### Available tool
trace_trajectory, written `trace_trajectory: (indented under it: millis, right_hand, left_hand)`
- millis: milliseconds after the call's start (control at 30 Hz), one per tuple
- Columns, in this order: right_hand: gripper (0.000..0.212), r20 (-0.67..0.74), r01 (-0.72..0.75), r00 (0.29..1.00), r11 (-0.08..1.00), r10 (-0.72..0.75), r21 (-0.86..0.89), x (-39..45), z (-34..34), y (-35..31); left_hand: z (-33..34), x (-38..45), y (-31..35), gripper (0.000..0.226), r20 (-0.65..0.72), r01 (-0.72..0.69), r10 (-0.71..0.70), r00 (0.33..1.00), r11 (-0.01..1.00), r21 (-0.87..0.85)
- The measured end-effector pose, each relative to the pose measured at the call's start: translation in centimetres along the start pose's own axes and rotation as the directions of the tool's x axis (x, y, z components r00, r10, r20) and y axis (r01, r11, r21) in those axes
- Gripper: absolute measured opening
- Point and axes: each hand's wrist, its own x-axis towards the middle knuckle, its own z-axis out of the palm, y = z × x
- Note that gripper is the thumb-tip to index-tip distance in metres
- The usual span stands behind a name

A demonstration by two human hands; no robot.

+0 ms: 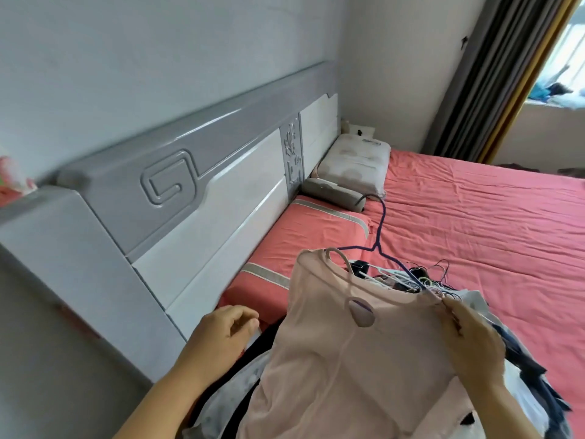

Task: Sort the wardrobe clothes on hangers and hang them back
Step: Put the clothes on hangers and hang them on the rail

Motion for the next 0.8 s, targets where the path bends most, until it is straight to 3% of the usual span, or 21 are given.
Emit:
trace_trajectory:
  millis: [167,400,500,600,700,800]
  right_hand:
    - [0.043,-0.146,0.093,0.985,0.995,-0.095,-0.018,0.7,-0.7,0.2]
    - [0.036,-0.170,0.278,0.951,0.956,-0.259,0.093,1.9,-2.9,-3.7]
    - [0.035,-0.182,0.336,0.935,0.927,-0.306,0.166,1.6,-3.7,-6.4]
    - [0.030,-0.126,0.342,0.939,0.898,-0.319,0.278,0.7,-4.8,-9.7]
    - [0.004,-0.030,0.286,0.953,0.859,-0.302,0.425,-0.5,-6.1,-13.2]
    - [0.035,0.060,0.250,0.933,0.758,-0.355,0.603,-1.3,-6.6,-16.0]
  left_hand:
    - [0.6,2.0,1.4,0.014,0.010,-0.036,0.036,0.999,0.999,-0.029]
    - [-0.3,2.5,2.3,0.013,0.011,-0.096,0.096,0.995,0.995,-0.005]
    - [-1.4,1.7,1.6,0.013,-0.067,-0.112,0.113,0.991,0.993,0.026]
    - [-3.3,0.3,0.9,0.045,-0.231,-0.180,0.195,0.953,0.980,0.085]
    - [-5.4,-1.5,0.3,0.071,-0.345,-0.197,0.242,0.907,0.967,0.160]
    - [-7.8,-4.2,-0.6,0.077,-0.452,-0.158,0.271,0.850,0.949,0.271]
